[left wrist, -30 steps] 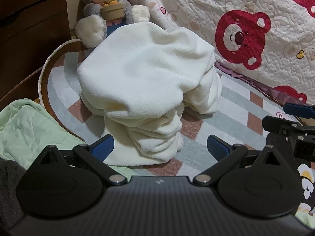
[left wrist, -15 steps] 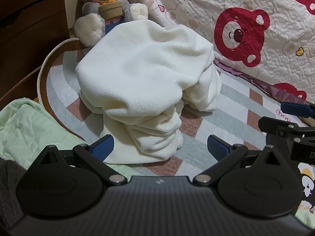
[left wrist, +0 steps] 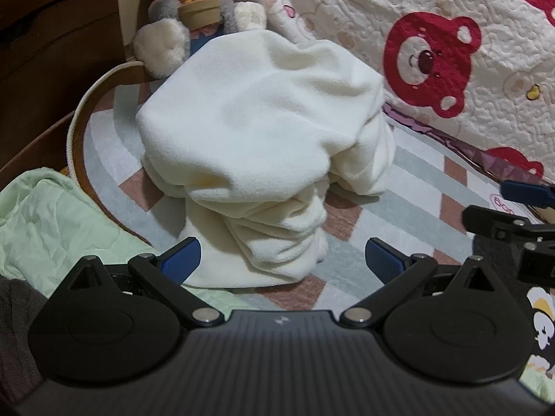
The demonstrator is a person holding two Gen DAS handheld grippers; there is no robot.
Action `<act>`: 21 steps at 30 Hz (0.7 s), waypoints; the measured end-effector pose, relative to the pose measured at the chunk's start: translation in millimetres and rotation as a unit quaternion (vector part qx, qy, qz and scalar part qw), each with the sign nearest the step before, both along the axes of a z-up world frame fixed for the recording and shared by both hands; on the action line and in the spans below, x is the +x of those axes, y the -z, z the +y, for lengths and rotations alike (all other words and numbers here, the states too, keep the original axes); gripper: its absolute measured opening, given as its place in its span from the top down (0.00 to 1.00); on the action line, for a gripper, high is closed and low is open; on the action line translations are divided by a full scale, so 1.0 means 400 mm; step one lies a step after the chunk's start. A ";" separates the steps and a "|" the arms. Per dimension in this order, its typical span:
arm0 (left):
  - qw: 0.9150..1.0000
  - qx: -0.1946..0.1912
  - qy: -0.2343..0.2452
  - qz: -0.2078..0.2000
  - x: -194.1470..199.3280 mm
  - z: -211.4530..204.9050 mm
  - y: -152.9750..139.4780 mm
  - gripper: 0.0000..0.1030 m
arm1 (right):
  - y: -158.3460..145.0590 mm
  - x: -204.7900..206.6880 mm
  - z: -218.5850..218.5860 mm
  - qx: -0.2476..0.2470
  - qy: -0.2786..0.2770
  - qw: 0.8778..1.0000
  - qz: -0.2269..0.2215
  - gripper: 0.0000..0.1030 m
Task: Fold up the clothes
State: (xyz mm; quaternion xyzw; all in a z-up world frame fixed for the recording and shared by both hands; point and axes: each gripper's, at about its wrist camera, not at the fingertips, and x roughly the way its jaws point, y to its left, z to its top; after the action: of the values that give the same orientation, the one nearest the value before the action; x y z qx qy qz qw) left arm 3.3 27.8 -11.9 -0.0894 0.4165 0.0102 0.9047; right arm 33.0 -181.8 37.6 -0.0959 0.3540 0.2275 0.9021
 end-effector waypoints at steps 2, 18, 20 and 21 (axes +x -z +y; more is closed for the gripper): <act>1.000 0.018 -0.005 -0.015 0.000 0.005 0.004 0.00 | 0.006 0.010 0.000 -0.002 0.000 1.000 -0.004 0.23; 0.995 -0.042 -0.075 -0.048 0.032 0.127 0.050 0.15 | 0.051 0.227 -0.060 0.143 0.007 0.987 0.079 0.14; 0.994 -0.042 -0.085 -0.046 0.032 0.133 0.061 0.21 | 0.074 0.265 -0.073 0.175 0.020 0.978 0.115 0.14; 0.994 -0.042 -0.089 -0.046 0.031 0.136 0.065 0.23 | 0.086 0.285 -0.080 0.191 0.025 0.972 0.133 0.14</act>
State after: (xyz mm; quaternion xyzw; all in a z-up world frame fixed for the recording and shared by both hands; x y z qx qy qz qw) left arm 15.8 82.1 -38.0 -0.1646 0.3649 0.0688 0.9138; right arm 146.8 -213.9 3.3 0.1186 0.4233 0.2786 0.8539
